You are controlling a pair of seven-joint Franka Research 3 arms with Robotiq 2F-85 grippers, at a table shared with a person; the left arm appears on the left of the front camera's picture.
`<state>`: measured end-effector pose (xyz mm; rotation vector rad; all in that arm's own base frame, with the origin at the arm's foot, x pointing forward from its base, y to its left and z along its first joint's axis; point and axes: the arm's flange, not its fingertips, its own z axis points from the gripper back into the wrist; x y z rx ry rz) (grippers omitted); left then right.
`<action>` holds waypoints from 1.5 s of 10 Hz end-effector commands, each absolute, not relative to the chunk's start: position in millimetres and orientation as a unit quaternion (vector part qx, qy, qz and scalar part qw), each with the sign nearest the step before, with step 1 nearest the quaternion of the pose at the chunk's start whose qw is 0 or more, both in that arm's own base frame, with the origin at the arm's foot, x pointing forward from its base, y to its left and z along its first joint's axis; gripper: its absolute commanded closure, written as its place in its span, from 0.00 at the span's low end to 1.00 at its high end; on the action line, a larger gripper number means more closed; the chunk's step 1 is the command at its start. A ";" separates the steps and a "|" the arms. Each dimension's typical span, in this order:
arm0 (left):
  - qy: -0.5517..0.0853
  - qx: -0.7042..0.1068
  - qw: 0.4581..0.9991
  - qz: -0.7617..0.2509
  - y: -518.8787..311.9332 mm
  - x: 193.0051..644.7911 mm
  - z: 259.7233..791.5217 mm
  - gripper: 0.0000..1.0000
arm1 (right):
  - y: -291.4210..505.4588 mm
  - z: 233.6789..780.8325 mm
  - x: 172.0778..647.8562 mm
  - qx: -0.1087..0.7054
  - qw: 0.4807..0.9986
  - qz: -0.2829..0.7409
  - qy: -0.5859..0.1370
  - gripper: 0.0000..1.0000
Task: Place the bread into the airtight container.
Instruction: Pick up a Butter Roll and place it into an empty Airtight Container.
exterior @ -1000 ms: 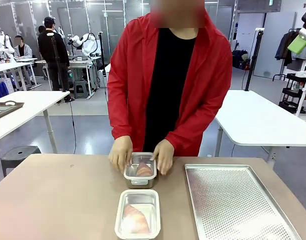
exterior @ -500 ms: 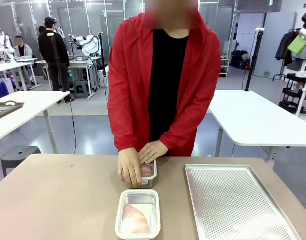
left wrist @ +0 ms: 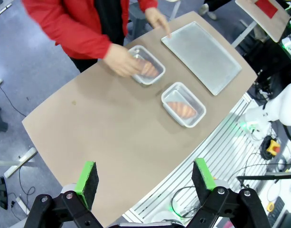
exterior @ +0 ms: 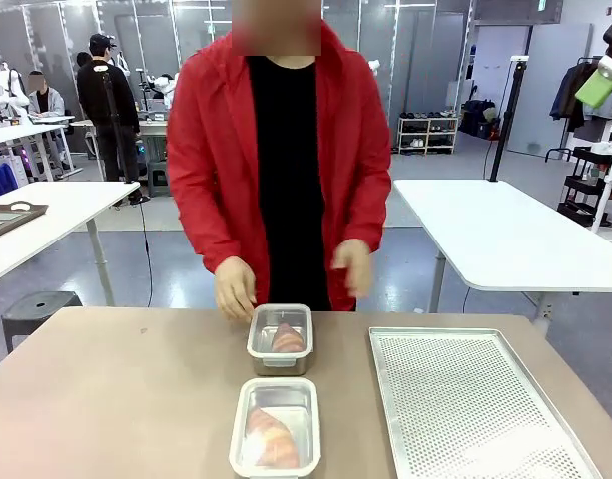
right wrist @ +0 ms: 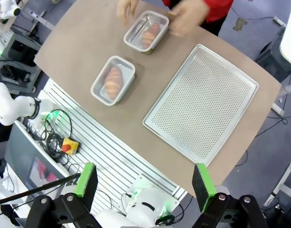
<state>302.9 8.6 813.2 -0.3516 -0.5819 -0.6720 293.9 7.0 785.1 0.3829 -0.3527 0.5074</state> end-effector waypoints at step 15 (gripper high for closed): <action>-0.278 -0.170 0.886 -0.329 8.0 301.5 814.5 0.00 | 6.4 787.2 294.6 0.177 0.936 0.251 -0.173 0.00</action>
